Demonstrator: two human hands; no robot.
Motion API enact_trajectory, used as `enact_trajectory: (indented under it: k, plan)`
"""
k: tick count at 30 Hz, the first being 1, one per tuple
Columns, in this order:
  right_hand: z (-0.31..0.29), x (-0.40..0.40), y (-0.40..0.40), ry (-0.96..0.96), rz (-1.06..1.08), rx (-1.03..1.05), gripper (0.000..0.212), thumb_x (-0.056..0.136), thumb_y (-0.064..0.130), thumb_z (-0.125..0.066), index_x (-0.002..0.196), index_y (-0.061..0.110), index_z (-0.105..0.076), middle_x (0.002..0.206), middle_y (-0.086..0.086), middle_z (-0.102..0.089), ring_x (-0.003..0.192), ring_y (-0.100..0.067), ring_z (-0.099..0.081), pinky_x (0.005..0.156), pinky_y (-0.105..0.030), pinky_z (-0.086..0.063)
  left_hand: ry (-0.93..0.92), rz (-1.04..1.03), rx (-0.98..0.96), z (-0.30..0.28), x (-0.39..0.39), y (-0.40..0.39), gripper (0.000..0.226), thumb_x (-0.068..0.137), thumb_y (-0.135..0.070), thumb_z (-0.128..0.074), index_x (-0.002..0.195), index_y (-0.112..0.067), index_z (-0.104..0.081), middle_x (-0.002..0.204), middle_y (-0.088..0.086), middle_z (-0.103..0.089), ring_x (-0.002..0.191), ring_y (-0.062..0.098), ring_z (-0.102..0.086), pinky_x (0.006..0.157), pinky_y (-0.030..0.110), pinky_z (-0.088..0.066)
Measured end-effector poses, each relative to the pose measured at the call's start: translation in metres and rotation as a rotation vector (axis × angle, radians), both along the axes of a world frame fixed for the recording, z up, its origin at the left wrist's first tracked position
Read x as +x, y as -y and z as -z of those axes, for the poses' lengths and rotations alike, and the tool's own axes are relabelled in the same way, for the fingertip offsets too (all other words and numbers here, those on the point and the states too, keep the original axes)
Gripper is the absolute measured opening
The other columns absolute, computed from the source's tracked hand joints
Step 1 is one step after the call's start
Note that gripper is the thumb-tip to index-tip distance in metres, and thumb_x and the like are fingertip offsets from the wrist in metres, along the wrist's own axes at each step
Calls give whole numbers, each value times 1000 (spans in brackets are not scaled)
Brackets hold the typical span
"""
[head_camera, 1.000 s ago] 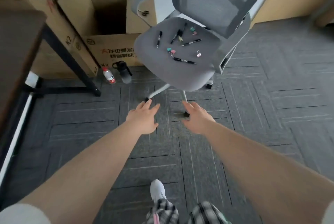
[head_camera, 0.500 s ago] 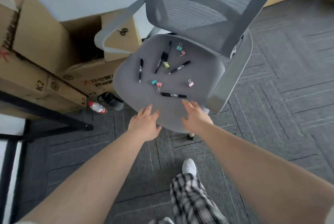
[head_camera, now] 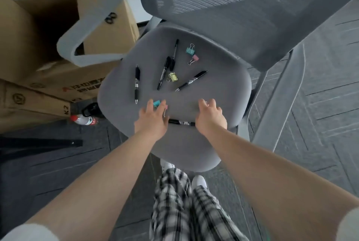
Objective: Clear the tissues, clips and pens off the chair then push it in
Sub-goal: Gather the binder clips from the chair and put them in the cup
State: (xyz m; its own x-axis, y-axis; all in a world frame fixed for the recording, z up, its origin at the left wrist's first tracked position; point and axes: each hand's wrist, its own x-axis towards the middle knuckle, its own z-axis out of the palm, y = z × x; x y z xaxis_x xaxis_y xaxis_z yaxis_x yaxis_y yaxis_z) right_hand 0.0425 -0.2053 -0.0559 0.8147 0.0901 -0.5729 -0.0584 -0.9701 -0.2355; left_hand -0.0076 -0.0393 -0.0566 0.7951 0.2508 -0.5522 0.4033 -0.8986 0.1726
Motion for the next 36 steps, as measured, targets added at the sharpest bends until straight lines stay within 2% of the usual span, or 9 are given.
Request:
enact_trajectory:
  k: [7, 11, 14, 20, 22, 25, 30, 33, 36]
  plan:
    - [32, 38, -20, -71, 70, -119, 46, 88, 5, -53, 127, 23, -39, 130, -7, -37, 114, -31, -41, 64, -35, -39, -32, 55, 6, 37, 41, -14, 50, 93, -43, -47, 139, -29, -32, 139, 8, -31, 117, 36, -42, 77, 40, -47]
    - [43, 46, -27, -59, 101, -122, 41, 84, -7, -48, 119, 15, -46, 124, -9, -37, 113, -32, -39, 66, -34, -40, 1, 114, -20, 53, 52, -17, 36, 92, -27, -51, 126, -16, -44, 129, 13, -38, 111, 36, -43, 64, 36, -43]
    - [47, 51, -28, -56, 122, -88, 37, 84, -10, -47, 114, 10, -47, 119, -9, -39, 113, -32, -39, 68, -34, -40, 7, 127, -56, 56, 59, -17, 27, 92, -20, -50, 118, -11, -48, 127, 14, -38, 107, 37, -43, 65, 37, -43]
    - [48, 62, -33, -42, 160, -19, 22, 87, -4, -45, 106, 4, -52, 117, -12, -44, 115, -32, -39, 73, -35, -38, -160, 118, -46, 59, 70, -17, 30, 86, -15, -56, 115, -11, -48, 135, 10, -27, 113, 35, -38, 73, 36, -44]
    - [47, 68, -35, -37, 196, 11, 18, 87, -1, -44, 101, 4, -54, 114, -12, -45, 112, -32, -41, 73, -33, -37, -149, 86, -56, 58, 73, -19, 19, 83, -5, -51, 102, -8, -50, 128, 11, -33, 106, 34, -42, 70, 35, -40]
    - [43, 78, -39, -25, 222, 36, 17, 87, 4, -43, 99, 6, -56, 101, -10, -51, 105, -32, -47, 69, -32, -36, -86, 27, -104, 51, 80, -23, 6, 82, -6, -48, 88, -7, -48, 115, 13, -44, 95, 37, -53, 68, 36, -40]
    - [28, 100, -47, 16, 276, 32, 15, 88, 10, -40, 97, 12, -51, 92, -5, -49, 78, -31, -47, 63, -32, -35, 158, -6, -154, 44, 106, -32, 18, 92, -16, -47, 91, 1, -55, 106, 17, -51, 84, 41, -59, 65, 35, -41]
    - [26, 116, -54, 88, 288, 53, 16, 91, 14, -40, 103, 12, -50, 106, -7, -53, 75, -30, -47, 59, -31, -34, 257, 12, -240, 44, 126, -34, 17, 93, -14, -49, 106, -2, -52, 114, 17, -47, 82, 41, -58, 68, 37, -44]
    - [28, 136, -58, 132, 283, 70, 28, 92, 16, -43, 120, 15, -47, 122, -8, -48, 73, -29, -47, 56, -30, -33, 213, 100, -278, 48, 146, -34, 38, 92, -11, -50, 129, -16, -43, 124, 10, -38, 84, 37, -57, 70, 34, -45]
